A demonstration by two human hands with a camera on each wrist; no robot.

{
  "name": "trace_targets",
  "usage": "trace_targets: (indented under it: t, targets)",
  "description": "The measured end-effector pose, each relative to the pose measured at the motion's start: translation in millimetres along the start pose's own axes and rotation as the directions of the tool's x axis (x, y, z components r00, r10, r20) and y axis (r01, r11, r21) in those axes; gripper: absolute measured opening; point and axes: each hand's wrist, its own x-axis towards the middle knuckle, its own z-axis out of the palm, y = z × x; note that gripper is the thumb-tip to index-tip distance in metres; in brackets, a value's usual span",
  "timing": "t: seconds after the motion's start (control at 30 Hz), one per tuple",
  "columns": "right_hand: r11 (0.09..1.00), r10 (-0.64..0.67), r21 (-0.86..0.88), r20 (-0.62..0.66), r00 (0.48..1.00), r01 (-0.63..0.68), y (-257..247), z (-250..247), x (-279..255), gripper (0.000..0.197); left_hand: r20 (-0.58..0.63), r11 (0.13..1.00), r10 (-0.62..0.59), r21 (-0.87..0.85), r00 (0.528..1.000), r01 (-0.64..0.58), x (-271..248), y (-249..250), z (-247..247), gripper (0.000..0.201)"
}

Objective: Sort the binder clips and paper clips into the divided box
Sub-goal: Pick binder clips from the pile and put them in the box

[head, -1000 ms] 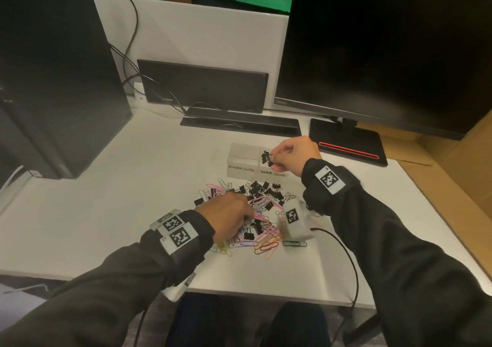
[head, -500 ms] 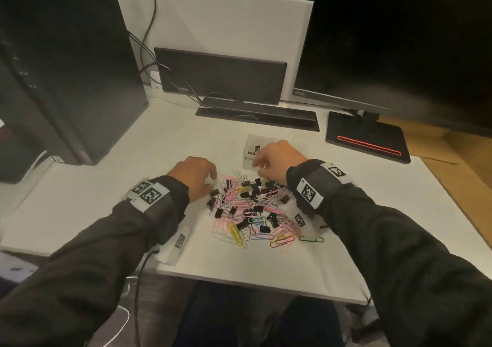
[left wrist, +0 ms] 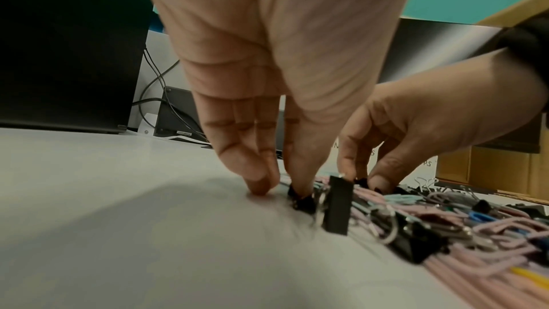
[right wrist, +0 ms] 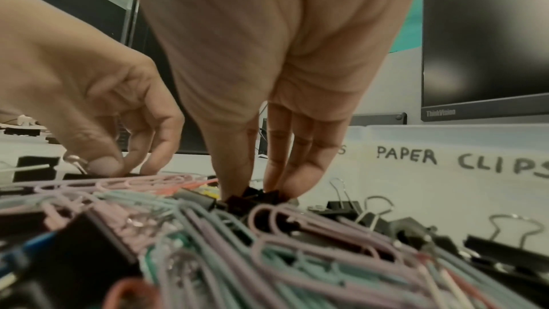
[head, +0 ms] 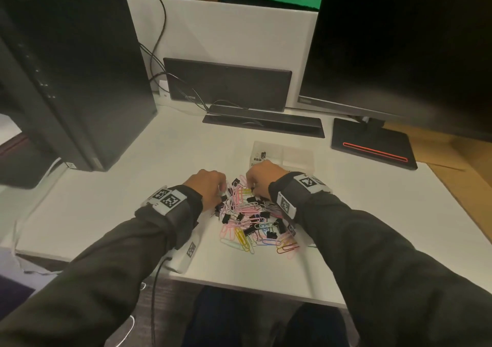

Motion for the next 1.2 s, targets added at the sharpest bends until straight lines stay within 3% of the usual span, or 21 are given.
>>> trace_targets:
  t: [0.1,0.33,0.63,0.87,1.03,1.2]
  targets:
    - [0.999,-0.007,0.039,-0.038,0.999,0.008,6,0,-3,0.022,0.002,1.0,0.025,-0.009,1.0,-0.025,-2,1,2,0.03]
    - [0.988,0.008,0.154,-0.114,0.993,0.01,16,0,-18,0.017,-0.001,0.999,0.052,-0.014,0.999,-0.052,1,6,3,0.025]
    - [0.985,0.035,0.174,-0.081,0.996,-0.021,11,4,-18,0.019,-0.018,0.999,0.046,-0.004,0.999,-0.046,1,3,2,0.022]
    - [0.984,0.055,0.172,-0.09,0.994,-0.039,9,3,-10,0.02,-0.094,0.981,0.019,-0.188,0.995,-0.037,0,-9,-11,0.017]
    - [0.987,-0.008,0.157,-0.167,0.986,0.035,17,0,-17,0.022,-0.152,0.918,-0.037,-0.397,0.988,-0.027,-3,-19,-18,0.01]
    - [0.98,-0.083,0.171,-0.124,0.989,0.104,12,1,-22,0.019,-0.107,0.864,-0.058,-0.504,0.993,-0.004,-9,-23,-22,0.03]
